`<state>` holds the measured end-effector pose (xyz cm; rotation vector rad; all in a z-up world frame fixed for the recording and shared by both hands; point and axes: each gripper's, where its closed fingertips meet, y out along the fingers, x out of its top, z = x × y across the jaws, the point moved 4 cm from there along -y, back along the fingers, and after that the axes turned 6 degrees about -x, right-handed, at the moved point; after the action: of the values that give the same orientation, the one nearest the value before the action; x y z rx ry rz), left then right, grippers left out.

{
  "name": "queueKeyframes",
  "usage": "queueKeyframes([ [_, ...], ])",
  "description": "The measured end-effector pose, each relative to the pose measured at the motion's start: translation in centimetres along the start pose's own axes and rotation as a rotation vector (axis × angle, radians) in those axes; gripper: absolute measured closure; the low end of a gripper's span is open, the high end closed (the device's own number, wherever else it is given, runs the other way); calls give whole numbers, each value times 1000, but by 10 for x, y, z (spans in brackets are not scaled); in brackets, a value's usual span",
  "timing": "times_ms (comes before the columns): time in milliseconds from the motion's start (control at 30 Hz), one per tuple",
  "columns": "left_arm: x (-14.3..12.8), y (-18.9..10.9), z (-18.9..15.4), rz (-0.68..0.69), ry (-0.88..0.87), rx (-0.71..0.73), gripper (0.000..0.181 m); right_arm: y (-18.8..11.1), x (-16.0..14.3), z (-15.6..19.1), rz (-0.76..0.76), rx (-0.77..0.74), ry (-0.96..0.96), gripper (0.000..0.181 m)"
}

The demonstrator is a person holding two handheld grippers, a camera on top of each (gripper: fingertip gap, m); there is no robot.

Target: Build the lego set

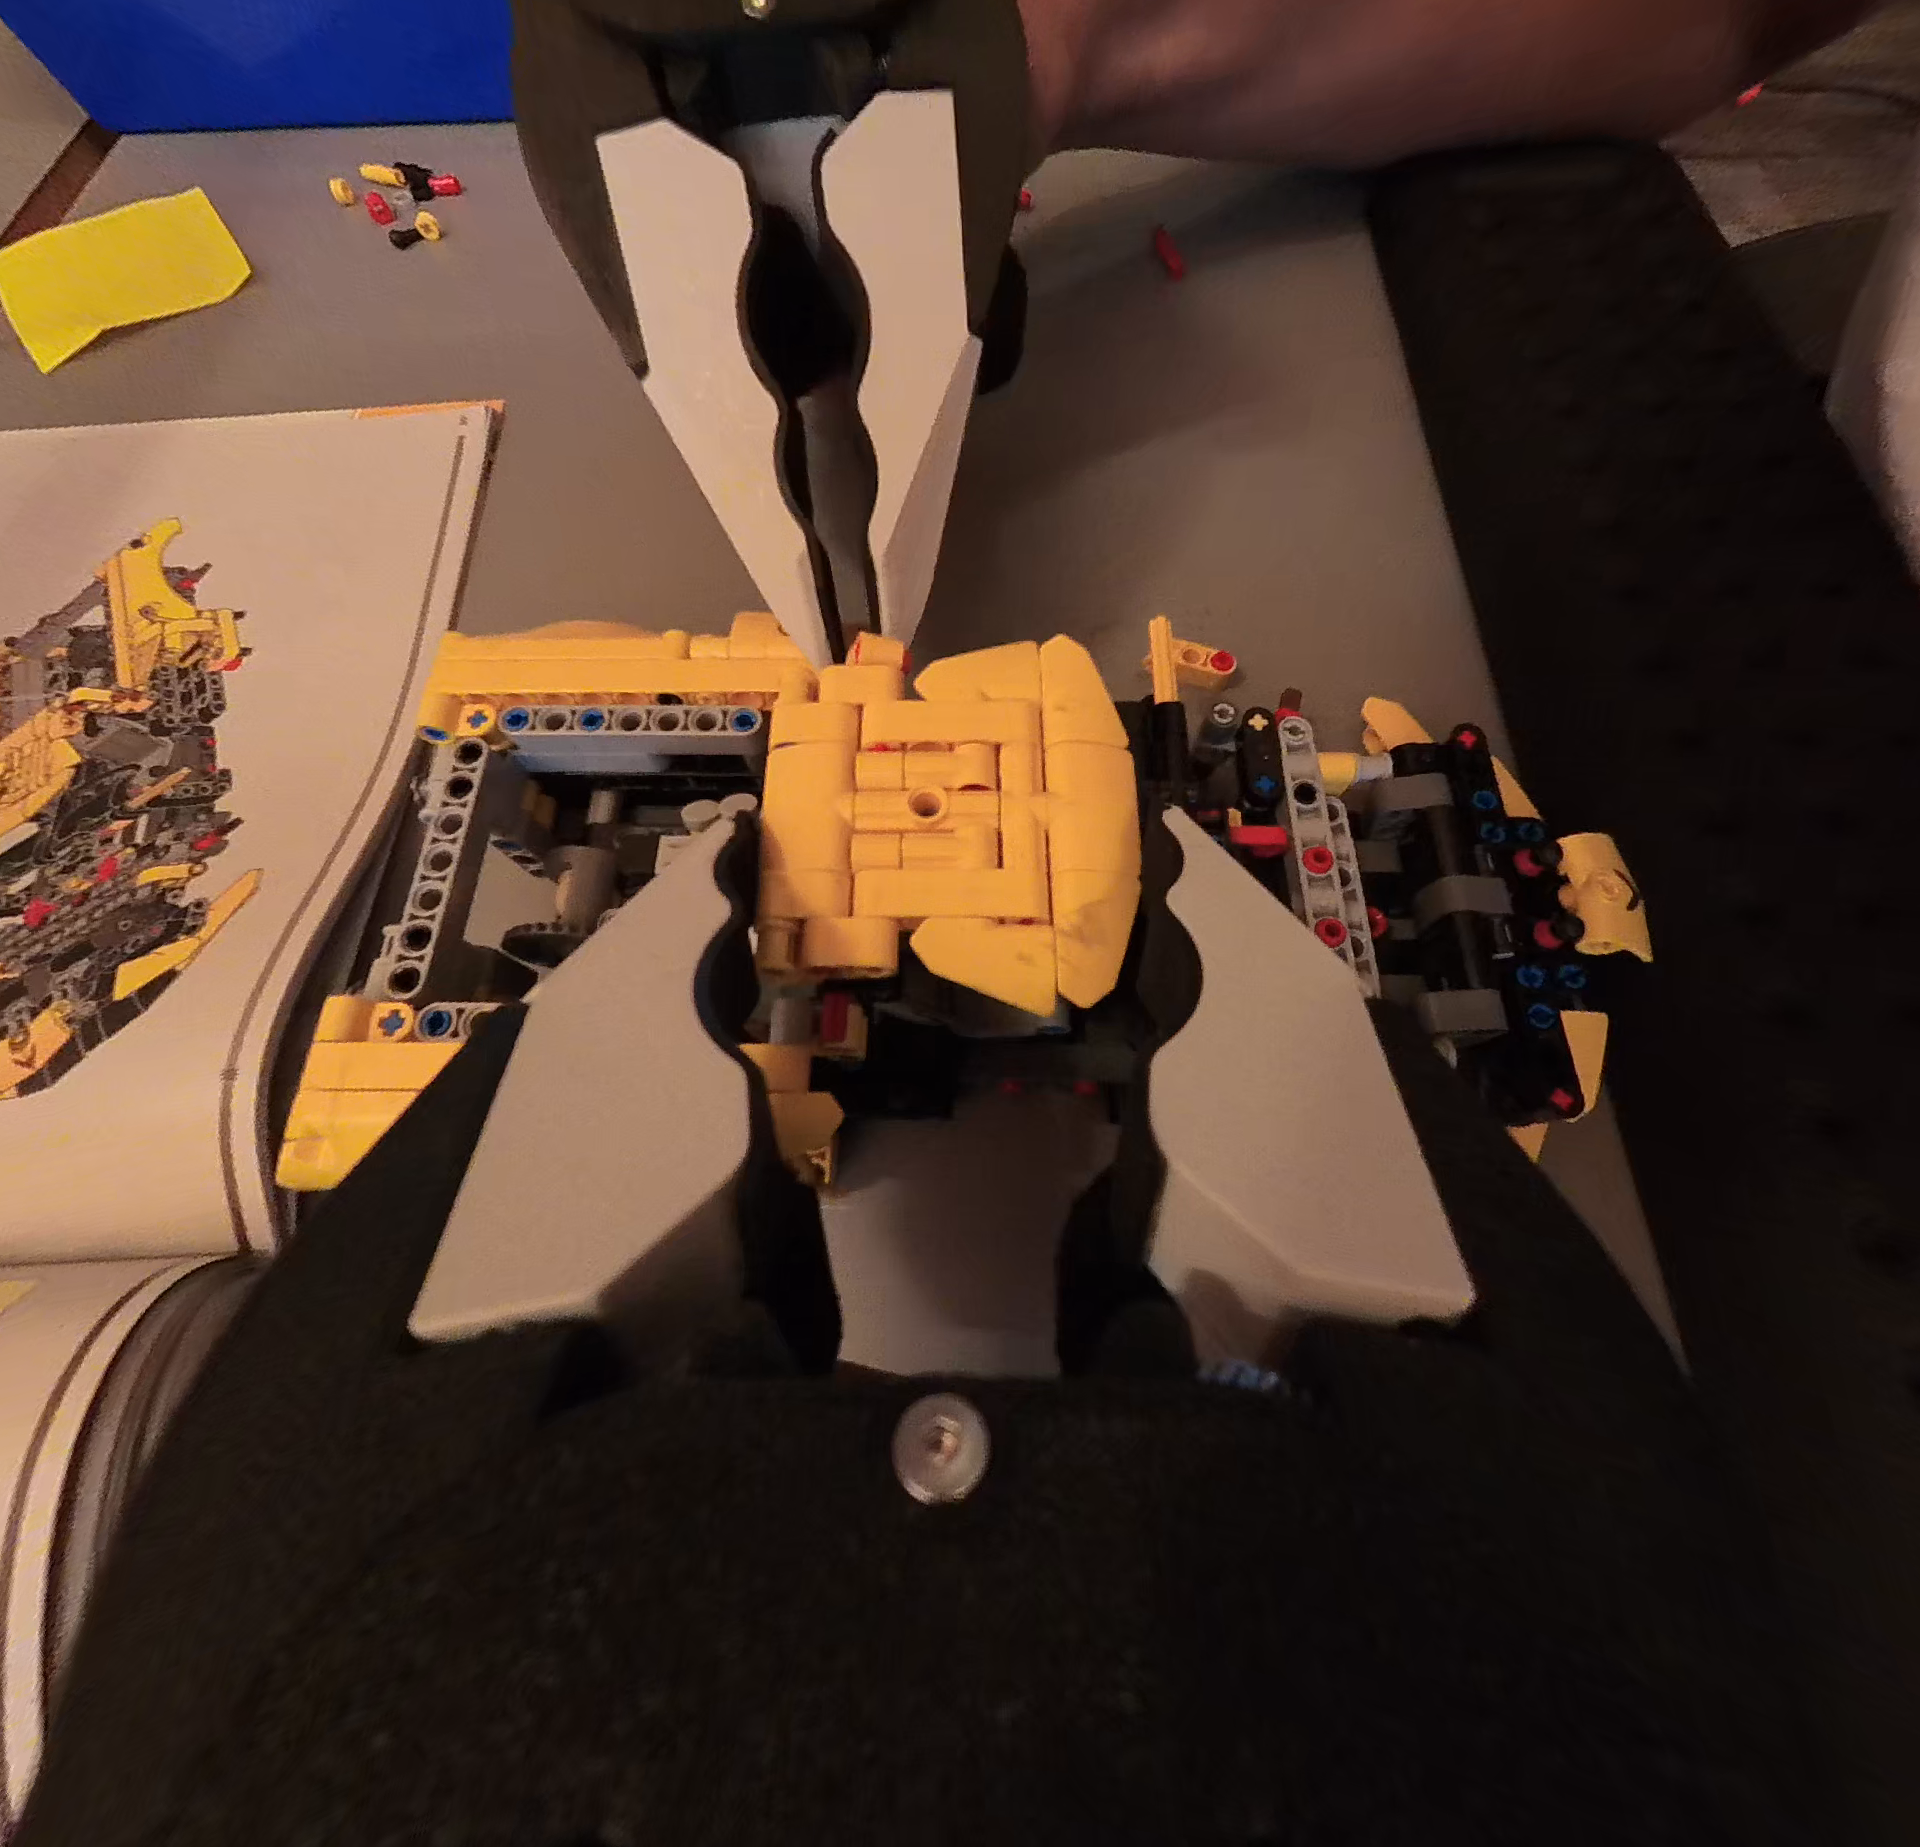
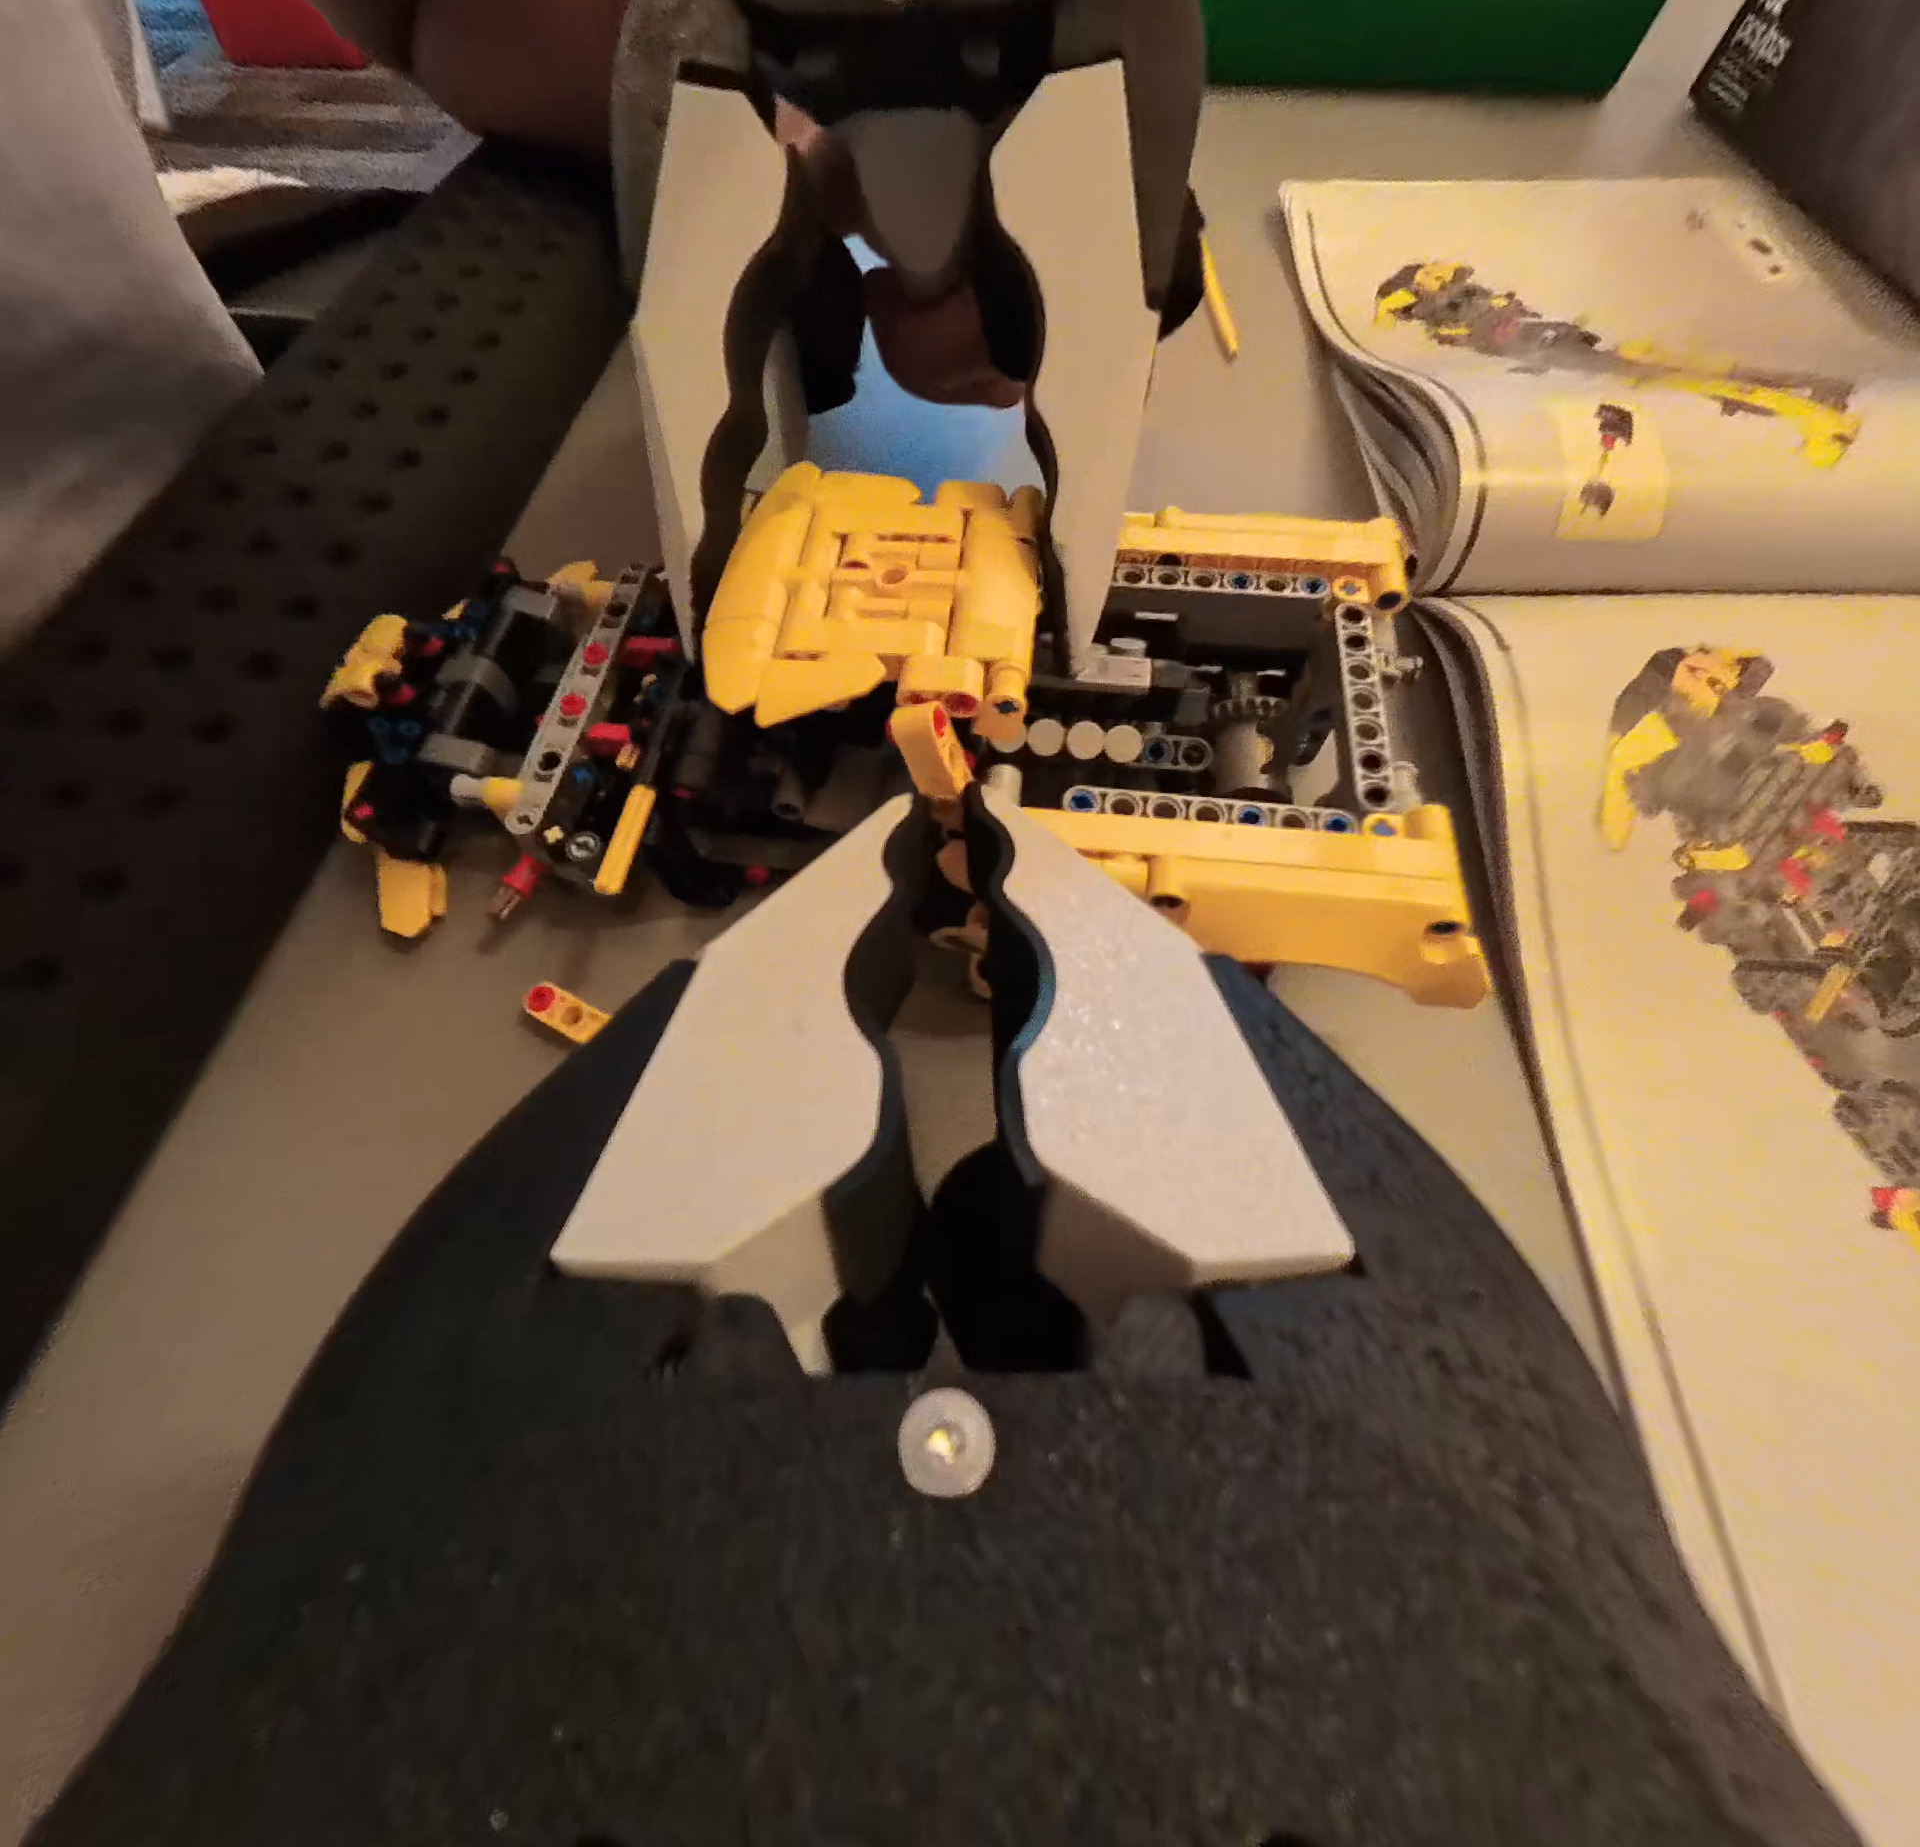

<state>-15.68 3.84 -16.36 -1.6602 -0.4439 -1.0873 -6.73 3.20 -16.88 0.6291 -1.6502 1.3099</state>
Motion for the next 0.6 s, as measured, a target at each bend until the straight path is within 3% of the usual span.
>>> queueKeyframes([
  [233, 0, -1, 0, -1, -2, -4, 107, -1, 0, 2, -39, -37, -21, 175],
  [400, 0, -1, 0, -2, -6, -2, 107, -6, 1, 1, -25, -84, -25, 158],
  [600, 0, -1, 0, -1, -7, -1, 107, -4, 3, 4, 2, -131, -112, 162],
])
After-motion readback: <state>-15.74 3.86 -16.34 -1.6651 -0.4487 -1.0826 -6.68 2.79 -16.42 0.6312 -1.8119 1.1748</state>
